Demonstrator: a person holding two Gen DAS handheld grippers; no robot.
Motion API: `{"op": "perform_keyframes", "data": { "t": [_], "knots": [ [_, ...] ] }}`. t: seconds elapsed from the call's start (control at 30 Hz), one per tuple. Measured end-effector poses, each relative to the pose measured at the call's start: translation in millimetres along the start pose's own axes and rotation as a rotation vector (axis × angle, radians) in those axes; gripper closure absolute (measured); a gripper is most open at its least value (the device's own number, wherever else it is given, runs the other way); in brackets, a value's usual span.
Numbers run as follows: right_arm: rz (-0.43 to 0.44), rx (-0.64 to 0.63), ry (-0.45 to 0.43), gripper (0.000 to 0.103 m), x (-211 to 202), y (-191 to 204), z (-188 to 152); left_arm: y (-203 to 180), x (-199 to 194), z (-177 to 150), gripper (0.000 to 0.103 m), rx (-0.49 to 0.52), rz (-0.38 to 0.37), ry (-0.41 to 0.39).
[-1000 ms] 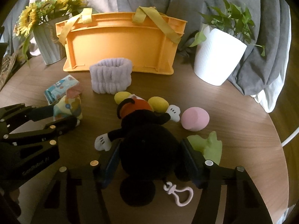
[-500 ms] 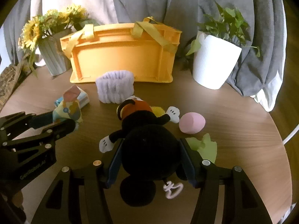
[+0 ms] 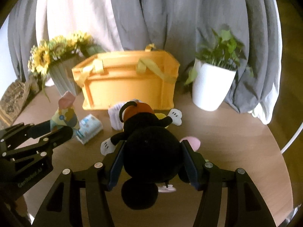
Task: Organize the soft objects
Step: 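Carry bunny pouch and Mickey plush into the orange crate and release them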
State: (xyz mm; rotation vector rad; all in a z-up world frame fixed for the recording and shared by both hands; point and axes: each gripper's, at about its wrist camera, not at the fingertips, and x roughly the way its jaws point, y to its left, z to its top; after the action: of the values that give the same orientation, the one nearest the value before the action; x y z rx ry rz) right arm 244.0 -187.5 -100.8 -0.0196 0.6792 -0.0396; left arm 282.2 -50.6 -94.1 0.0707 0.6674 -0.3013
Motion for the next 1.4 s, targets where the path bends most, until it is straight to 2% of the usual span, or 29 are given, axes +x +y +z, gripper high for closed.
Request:
{"op": "perform_keyframes", "data": {
  "t": [0.43, 0.7, 1.03, 1.4],
  "knots": [
    [0.015, 0.004, -0.158, 0.044, -34, 7, 41, 8, -40, 35, 0.067, 0.008, 0.025, -0.160],
    [0.028, 0.004, -0.237, 0.044, -45, 12, 65, 17, -52, 55, 0.067, 0.000, 0.041, -0.228],
    [0.057, 0.010, -0.314, 0.044, -41, 21, 95, 31, -53, 81, 0.067, 0.002, 0.074, -0.301],
    [0.076, -0.006, -0.363, 0.044, -25, 30, 124, 47, -41, 105, 0.067, 0.000, 0.096, -0.346]
  ]
}}
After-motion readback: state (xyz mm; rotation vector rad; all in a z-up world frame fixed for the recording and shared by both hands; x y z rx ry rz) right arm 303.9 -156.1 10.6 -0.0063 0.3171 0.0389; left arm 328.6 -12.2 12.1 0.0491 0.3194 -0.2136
